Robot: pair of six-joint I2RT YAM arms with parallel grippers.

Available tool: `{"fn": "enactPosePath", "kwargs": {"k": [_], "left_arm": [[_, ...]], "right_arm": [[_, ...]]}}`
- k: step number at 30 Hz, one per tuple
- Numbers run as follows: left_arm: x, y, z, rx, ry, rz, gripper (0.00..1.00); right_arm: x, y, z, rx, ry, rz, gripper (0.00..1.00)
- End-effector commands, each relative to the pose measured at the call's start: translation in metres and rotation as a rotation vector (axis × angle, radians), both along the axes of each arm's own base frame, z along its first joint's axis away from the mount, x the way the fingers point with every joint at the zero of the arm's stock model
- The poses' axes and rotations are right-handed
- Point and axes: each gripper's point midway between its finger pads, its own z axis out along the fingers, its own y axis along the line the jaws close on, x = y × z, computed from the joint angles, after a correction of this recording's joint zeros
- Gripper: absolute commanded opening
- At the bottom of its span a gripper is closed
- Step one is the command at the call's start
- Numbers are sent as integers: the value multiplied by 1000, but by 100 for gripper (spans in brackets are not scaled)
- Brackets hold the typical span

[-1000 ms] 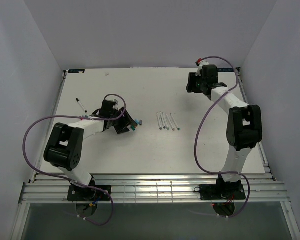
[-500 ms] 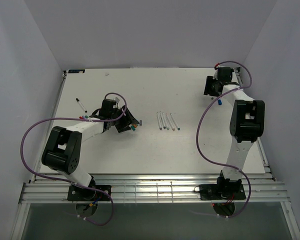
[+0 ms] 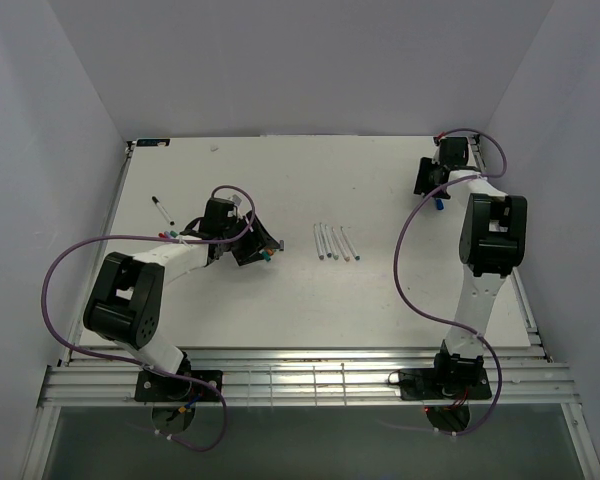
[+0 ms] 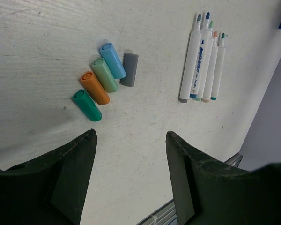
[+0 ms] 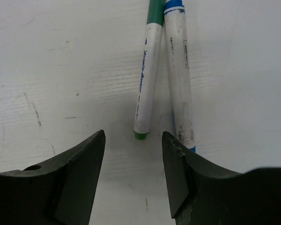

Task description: Open the pen caps

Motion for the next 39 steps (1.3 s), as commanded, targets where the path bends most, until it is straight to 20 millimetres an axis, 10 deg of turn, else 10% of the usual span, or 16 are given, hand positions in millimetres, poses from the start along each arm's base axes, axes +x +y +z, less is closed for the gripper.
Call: {"fn": "enactPosePath", "kwargs": {"k": [1, 13, 26, 30, 34, 39], "left_arm": [[5, -6, 18, -26, -52, -18, 71], [8, -8, 17, -19, -46, -18, 71], [5, -6, 25, -14, -52, -11, 72], [3, -3, 30, -8, -59, -3, 72], [7, -1, 52, -2, -104, 10, 73], [8, -7, 81, -42, -146, -11, 76]], "right_arm": [[18, -3, 12, -11, -47, 10, 58], [39, -1, -3, 5, -25, 32, 50], [53, 15, -22, 13, 35, 82, 12], [53, 40, -9, 50, 7, 152, 8], [42, 86, 46, 122, -104, 239, 8], [-20, 138, 71, 236, -122, 329, 8]]}}
